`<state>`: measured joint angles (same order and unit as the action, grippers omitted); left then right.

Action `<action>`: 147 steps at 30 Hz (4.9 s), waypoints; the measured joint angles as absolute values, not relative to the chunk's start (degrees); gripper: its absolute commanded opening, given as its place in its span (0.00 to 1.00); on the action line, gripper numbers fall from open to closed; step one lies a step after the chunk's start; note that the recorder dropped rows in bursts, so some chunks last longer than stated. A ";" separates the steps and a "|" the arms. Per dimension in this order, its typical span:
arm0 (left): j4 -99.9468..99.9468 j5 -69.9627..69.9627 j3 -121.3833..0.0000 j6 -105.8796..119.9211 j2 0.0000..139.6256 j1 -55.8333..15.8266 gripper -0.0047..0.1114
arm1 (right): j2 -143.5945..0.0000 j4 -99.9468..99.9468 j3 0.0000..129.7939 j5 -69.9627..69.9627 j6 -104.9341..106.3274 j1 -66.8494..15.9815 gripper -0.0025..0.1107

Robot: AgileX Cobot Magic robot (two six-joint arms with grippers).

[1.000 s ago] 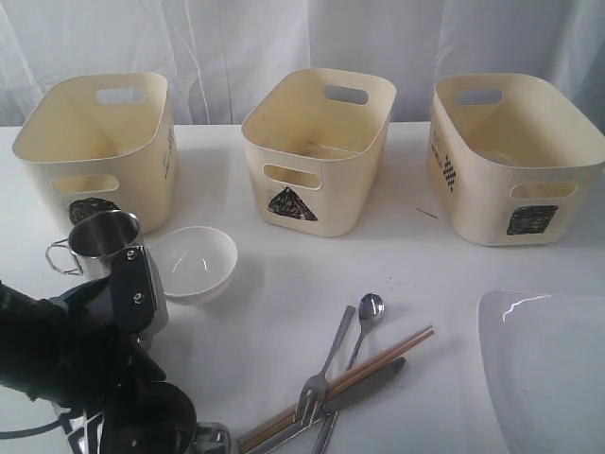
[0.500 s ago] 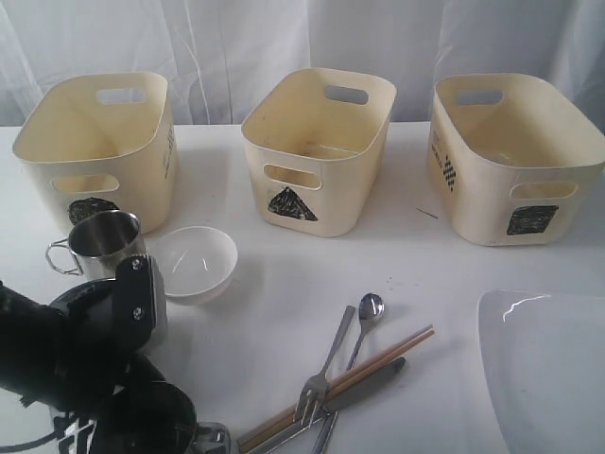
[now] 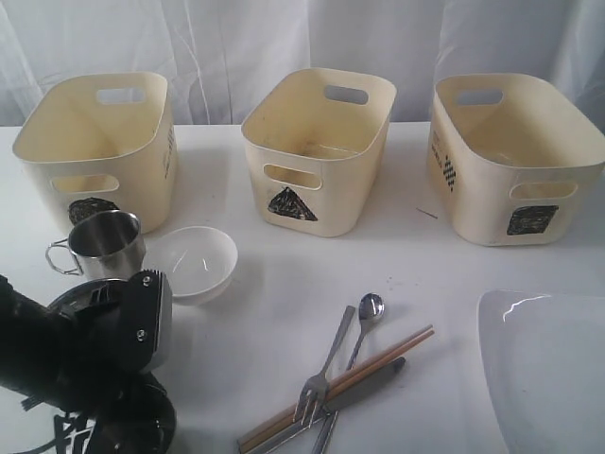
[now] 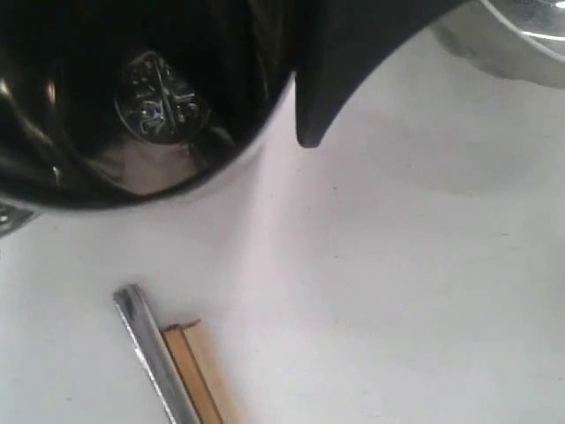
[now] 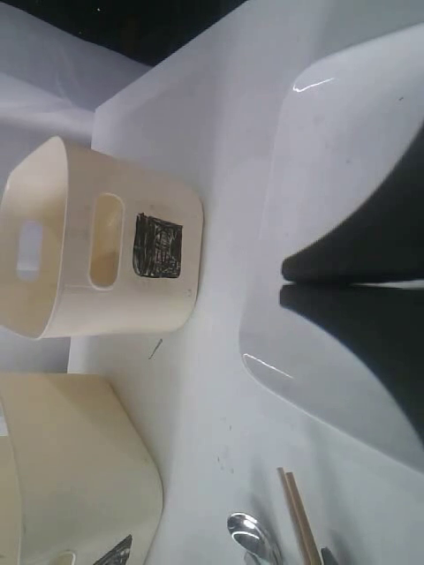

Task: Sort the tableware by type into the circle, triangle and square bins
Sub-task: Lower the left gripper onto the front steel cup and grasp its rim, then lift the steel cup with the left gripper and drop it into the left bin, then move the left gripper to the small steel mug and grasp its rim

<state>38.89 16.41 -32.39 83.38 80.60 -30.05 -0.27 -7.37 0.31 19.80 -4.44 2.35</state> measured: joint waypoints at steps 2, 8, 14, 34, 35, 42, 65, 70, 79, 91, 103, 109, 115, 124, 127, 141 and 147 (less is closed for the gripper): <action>38.96 15.53 -32.39 82.65 80.60 -30.05 0.04 | -0.27 -7.37 0.31 19.80 -4.44 2.35 0.02; 39.01 15.83 -32.39 75.18 79.47 -30.05 0.04 | -0.27 -7.37 0.31 19.80 -4.44 2.35 0.02; 37.45 20.59 -34.67 68.52 70.93 -30.05 0.04 | -0.27 -7.37 0.31 19.80 -4.44 2.35 0.02; 19.46 -24.36 -55.00 51.96 76.34 -9.51 0.04 | -0.27 -7.37 0.31 19.80 -4.44 2.35 0.02; 19.18 -26.12 -55.43 49.80 78.14 -9.49 0.04 | -0.27 -7.37 0.31 19.80 -4.44 2.35 0.02; 14.98 -40.57 -61.53 21.35 91.30 -9.49 0.04 | -0.27 -7.37 0.31 19.80 -4.44 2.35 0.02; 3.45 -29.59 -64.50 9.64 103.87 -9.49 0.40 | -0.27 -7.37 0.31 19.80 -4.44 2.35 0.02; 2.85 -20.02 -64.50 7.94 103.03 -9.49 0.46 | -0.27 -7.37 0.31 19.80 -4.44 2.35 0.02; 2.36 -18.14 -64.50 7.80 96.85 -9.49 0.46 | -0.27 -7.37 0.31 19.80 -4.44 2.35 0.02; 2.36 -7.23 -64.50 7.80 83.09 -9.49 0.46 | -0.27 -7.37 0.31 19.80 -4.44 2.35 0.02; 3.31 21.57 -64.58 7.80 69.08 -9.49 0.46 | -0.27 -7.37 0.31 19.80 -4.44 2.35 0.02; 4.65 39.07 -63.29 7.80 68.94 -9.49 0.46 | -0.27 -7.37 0.31 19.80 -4.44 2.35 0.02; 7.28 34.33 -54.78 7.80 69.42 -9.49 0.46 | -0.27 -7.37 0.31 19.80 -4.44 2.35 0.02; 11.34 14.55 -45.45 -6.71 75.51 -9.49 0.46 | -0.27 -7.37 0.31 19.80 -4.44 2.35 0.02; 11.64 12.30 -45.21 -8.24 78.97 -9.49 0.46 | -0.27 -7.37 0.31 19.80 -4.44 2.35 0.02; 17.76 2.92 -45.21 -12.34 87.01 -9.49 0.46 | -0.27 -7.37 0.31 19.80 -4.44 2.35 0.02; 18.41 -1.94 -45.21 -14.49 89.48 -9.49 0.46 | -0.27 -7.37 0.31 19.80 -4.44 2.35 0.02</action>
<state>18.41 -1.94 -45.21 -14.49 89.48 -9.49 -0.27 -7.37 0.31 19.80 -4.44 2.35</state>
